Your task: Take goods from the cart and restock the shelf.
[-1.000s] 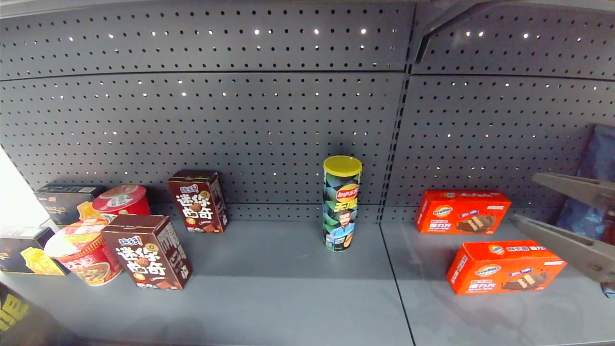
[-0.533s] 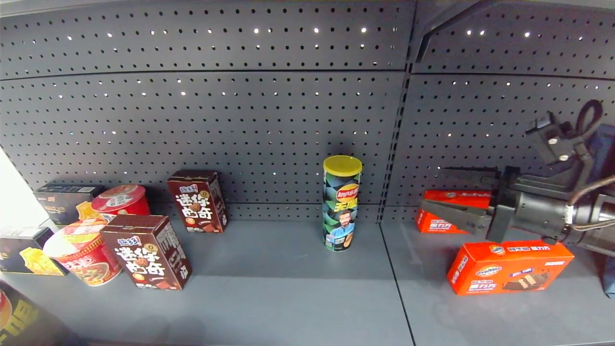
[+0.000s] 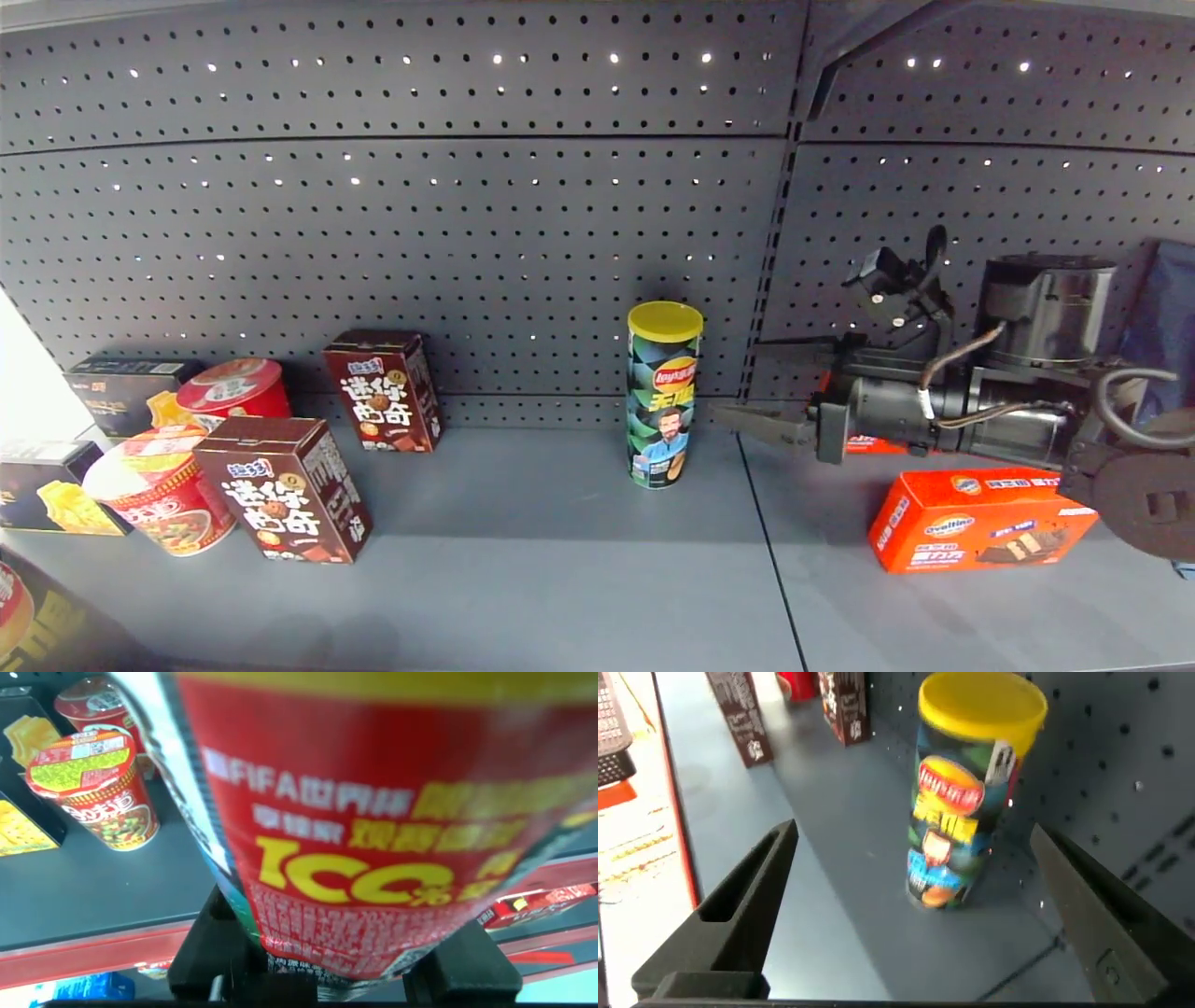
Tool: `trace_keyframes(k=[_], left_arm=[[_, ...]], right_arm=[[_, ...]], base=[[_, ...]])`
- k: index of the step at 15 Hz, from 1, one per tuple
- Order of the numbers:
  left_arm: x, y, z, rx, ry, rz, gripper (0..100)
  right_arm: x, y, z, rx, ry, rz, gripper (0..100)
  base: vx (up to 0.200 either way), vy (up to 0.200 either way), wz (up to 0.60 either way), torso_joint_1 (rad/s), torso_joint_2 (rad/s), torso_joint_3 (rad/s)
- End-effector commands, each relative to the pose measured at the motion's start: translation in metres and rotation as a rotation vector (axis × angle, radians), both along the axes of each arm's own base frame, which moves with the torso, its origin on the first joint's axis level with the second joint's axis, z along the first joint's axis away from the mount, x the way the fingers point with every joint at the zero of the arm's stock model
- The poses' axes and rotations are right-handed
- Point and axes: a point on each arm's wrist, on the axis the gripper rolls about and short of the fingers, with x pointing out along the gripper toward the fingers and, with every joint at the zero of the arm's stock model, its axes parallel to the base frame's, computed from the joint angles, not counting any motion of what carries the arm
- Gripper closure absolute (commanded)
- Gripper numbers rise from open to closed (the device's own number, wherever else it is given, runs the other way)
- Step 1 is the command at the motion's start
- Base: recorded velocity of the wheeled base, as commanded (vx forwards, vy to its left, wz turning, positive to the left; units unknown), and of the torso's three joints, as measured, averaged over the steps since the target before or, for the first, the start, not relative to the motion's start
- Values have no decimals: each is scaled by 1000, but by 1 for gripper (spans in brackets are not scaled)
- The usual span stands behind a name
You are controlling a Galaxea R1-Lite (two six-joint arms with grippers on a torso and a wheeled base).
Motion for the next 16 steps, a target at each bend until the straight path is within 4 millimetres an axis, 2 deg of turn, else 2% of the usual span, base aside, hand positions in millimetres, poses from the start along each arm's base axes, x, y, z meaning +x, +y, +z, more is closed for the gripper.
trace_keyframes(k=[1,8,16], left_arm=[[0,0,-2,0,5,-1,100],[-3,0,-4,-1,-1,2,100],[-14,2,-16,-3,-24,5,100]], right_arm=[[20,11,-13,-13,27,4,0],[44,28,-34,-33,64,18,0],[68,44,-65,-70,87,32,0]], base=[[0,0,0,0,0,0],[0,0,0,0,0,0],[0,0,0,0,0,0]])
